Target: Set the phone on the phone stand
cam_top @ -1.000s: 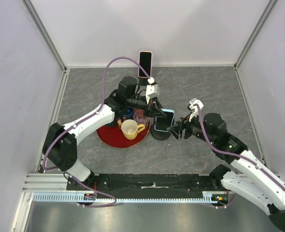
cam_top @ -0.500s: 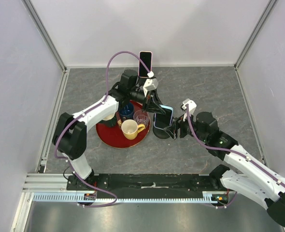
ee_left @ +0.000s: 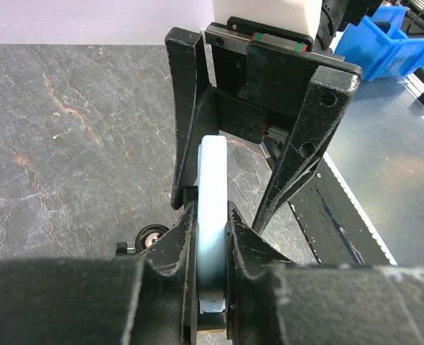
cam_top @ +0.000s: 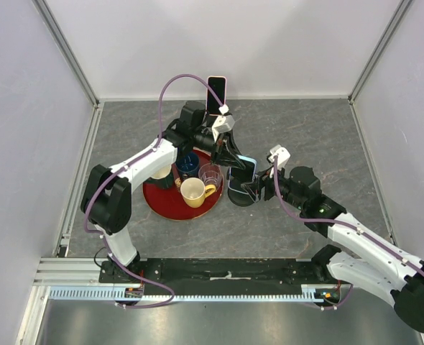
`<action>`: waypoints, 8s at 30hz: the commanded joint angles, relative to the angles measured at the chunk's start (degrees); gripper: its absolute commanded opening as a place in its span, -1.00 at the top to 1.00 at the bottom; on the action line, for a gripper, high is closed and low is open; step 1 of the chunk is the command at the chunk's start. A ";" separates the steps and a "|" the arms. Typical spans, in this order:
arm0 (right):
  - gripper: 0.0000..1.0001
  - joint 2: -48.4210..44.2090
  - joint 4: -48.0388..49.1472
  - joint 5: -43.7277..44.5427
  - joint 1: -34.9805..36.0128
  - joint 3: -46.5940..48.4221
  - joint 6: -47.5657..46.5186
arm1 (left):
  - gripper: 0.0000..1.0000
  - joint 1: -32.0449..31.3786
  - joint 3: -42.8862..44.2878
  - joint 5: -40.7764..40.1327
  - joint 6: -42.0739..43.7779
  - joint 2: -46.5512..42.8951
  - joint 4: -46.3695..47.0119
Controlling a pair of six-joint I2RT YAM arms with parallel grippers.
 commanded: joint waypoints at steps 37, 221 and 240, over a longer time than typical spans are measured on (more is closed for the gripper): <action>1.00 -2.33 8.90 7.61 -1.14 -5.14 34.36 | 0.95 -3.08 -20.80 -21.79 1.97 -4.26 35.57; 1.00 78.00 50.19 44.27 -8.25 73.88 -17.66 | -0.64 14.67 -32.13 -47.28 -23.42 -11.30 51.83; 1.00 85.91 50.46 55.96 -3.86 83.37 -26.10 | -0.63 14.58 -33.10 -47.63 -23.77 -11.29 52.18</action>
